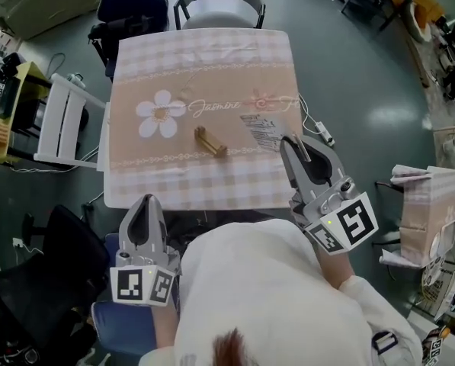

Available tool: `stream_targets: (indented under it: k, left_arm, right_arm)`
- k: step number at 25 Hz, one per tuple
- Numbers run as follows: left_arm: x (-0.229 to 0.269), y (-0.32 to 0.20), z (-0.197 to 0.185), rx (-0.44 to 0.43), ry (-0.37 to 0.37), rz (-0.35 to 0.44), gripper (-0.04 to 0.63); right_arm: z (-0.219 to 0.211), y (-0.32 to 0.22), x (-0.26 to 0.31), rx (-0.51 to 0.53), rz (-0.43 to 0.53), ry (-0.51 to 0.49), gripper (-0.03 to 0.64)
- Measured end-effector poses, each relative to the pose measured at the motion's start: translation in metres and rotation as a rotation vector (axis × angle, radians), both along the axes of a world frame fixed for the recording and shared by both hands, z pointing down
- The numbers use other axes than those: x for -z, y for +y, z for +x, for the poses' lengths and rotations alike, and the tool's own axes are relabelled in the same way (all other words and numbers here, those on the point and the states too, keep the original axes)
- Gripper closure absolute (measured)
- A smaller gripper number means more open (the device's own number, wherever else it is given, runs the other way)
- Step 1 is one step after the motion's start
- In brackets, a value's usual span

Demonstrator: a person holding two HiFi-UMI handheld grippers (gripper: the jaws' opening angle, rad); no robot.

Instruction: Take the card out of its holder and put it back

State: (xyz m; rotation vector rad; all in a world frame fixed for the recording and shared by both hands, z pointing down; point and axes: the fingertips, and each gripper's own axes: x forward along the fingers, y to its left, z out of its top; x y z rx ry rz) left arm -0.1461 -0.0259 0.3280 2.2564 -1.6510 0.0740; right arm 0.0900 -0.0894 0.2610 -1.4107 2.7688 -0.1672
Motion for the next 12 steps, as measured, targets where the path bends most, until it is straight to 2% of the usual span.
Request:
stream_targets:
  k: [12]
  left_arm:
    - [-0.006, 0.010, 0.052, -0.057, -0.003, 0.013, 0.594]
  right_arm:
    - [0.049, 0.054, -0.031, -0.025, -0.052, 0.036, 0.598]
